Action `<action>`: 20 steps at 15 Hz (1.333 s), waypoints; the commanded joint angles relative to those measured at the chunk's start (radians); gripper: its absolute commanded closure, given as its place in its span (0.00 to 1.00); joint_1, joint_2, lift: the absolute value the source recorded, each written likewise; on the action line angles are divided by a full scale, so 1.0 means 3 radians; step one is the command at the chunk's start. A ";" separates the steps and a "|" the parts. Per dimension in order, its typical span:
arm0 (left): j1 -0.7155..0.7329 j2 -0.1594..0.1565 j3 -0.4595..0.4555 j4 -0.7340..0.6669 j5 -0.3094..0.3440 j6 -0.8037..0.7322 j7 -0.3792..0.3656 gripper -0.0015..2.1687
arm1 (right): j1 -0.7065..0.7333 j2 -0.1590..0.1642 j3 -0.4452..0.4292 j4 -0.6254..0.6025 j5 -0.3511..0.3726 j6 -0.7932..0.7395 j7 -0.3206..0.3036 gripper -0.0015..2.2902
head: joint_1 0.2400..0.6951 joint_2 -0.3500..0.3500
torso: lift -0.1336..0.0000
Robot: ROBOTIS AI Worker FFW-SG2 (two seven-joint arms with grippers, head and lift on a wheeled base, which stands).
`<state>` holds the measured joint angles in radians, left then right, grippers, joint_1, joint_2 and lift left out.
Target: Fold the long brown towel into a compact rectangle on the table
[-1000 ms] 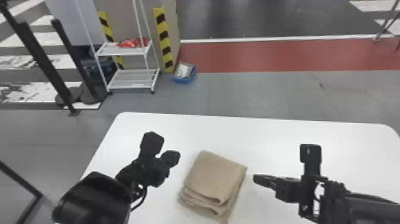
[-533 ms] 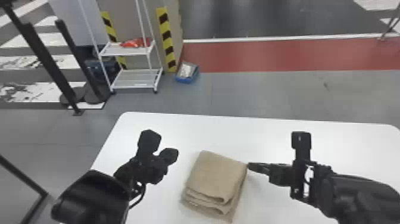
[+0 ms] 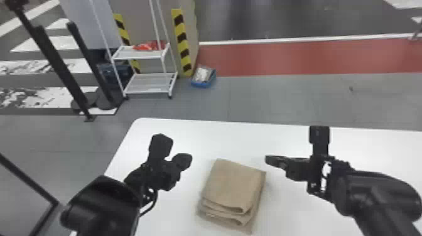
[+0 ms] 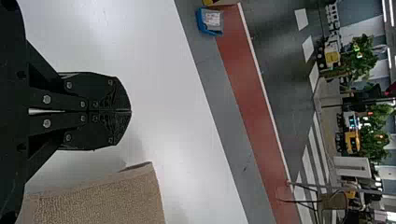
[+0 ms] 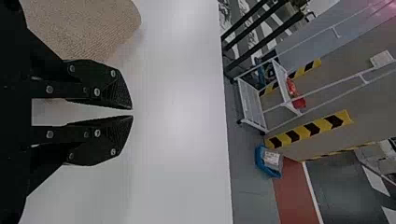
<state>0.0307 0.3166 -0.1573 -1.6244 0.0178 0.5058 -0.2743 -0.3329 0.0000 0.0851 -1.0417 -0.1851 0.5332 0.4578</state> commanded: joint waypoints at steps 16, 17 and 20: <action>0.0434 0.0024 0.0008 -0.0087 -0.0090 0.0327 0.0117 0.83 | 0.2296 0.0003 -0.1787 -0.2613 0.0008 -0.0256 0.0627 0.42 | 1.00 0.39 | 1.00; 0.0465 0.0029 0.0023 -0.0108 -0.0090 0.0327 0.0122 0.83 | 0.2383 0.0003 -0.1787 -0.2669 -0.0002 -0.0286 0.0642 0.42 | 1.00 0.38 | 1.00; 0.0542 0.0024 0.0090 -0.0225 -0.0034 0.0327 0.0091 0.83 | 0.2531 0.0003 -0.1782 -0.2776 -0.0032 -0.0317 0.0667 0.42 | 1.00 0.35 | 1.00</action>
<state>0.1780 0.3248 -0.1423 -1.6701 -0.0025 0.6030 -0.2433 0.4063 0.0000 -0.4505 -1.8591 -0.1908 0.4426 0.6584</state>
